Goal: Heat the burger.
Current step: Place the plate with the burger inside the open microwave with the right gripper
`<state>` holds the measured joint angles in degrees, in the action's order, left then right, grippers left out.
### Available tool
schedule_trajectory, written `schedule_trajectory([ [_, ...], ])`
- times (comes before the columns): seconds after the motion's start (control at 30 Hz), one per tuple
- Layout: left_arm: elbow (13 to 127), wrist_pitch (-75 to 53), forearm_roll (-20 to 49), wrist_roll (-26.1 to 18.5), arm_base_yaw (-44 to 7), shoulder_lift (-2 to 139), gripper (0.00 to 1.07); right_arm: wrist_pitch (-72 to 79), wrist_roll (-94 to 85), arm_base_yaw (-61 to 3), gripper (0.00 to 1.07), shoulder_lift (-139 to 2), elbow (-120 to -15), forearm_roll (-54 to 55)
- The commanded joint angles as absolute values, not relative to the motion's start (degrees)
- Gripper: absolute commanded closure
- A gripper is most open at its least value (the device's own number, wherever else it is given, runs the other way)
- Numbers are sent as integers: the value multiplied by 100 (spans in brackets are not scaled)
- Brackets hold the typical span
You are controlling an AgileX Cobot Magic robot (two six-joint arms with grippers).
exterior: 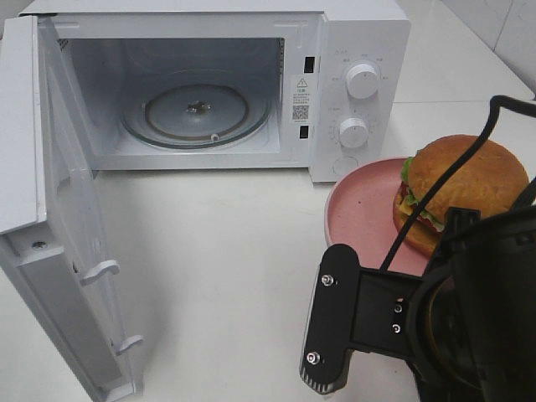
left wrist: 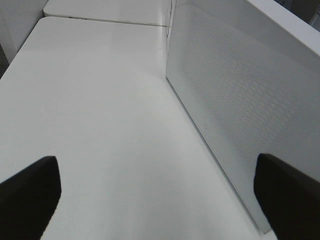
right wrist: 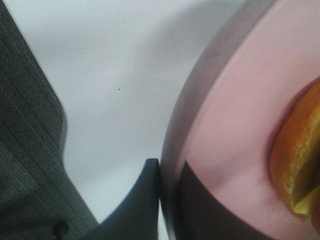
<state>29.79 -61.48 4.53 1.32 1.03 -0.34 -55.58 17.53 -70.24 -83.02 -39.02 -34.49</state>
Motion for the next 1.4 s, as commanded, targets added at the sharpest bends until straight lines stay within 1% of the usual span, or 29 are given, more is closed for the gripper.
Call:
schedule_trajectory([
  [0.03, 2968, -6142, 493, 132, 69, -126, 9, -5535, 1587, -7047, 107, -8274, -3890, -3822],
  [0.77, 2968, -6142, 493, 132, 69, -126, 9, -4882, 218, -7047, 107, -8274, -3890, -4062],
  [1.07, 2968, -6142, 493, 132, 69, -126, 9, -4515, -682, -7047, 107, -8274, -3890, -4114],
  [1.4, 2968, -6142, 493, 132, 69, -126, 9, -4263, -1031, -7047, 107, -8274, -3890, -4160],
])
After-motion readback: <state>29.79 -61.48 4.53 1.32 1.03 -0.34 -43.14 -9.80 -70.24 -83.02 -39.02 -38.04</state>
